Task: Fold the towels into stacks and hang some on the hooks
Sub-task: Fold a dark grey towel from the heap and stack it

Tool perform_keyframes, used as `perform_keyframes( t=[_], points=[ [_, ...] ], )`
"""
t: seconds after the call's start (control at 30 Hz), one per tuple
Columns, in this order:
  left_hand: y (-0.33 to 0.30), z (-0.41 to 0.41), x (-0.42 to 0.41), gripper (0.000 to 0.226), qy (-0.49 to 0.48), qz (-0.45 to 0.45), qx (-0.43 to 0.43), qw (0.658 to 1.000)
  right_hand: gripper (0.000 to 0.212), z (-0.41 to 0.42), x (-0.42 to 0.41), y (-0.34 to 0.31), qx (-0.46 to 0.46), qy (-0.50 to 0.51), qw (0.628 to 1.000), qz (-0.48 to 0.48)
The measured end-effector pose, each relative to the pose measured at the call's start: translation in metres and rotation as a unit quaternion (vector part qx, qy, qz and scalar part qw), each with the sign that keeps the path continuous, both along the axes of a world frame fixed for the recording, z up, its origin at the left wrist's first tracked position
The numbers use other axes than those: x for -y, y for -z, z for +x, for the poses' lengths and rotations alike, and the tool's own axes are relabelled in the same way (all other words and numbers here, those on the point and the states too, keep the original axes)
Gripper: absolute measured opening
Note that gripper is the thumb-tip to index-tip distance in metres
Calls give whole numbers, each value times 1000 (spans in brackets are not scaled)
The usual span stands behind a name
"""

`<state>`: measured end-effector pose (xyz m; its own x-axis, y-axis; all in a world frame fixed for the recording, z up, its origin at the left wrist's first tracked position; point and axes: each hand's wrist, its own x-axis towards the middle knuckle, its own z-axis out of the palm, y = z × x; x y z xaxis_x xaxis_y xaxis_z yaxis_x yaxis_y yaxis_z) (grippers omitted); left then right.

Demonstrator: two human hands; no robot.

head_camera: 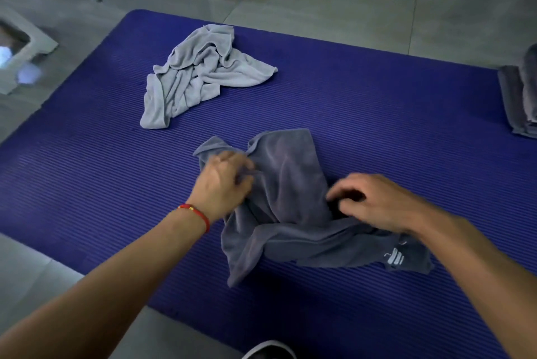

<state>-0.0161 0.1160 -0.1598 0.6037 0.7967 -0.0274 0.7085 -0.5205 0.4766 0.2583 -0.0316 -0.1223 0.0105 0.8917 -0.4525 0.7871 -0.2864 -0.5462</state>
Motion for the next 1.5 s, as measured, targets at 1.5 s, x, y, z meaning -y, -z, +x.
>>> perform_keyframes(
  t=[1.5],
  points=[
    [-114, 53, 55, 18, -46, -344, 211, 914, 68, -37, 10, -45, -90, -66, 963, 246]
  ],
)
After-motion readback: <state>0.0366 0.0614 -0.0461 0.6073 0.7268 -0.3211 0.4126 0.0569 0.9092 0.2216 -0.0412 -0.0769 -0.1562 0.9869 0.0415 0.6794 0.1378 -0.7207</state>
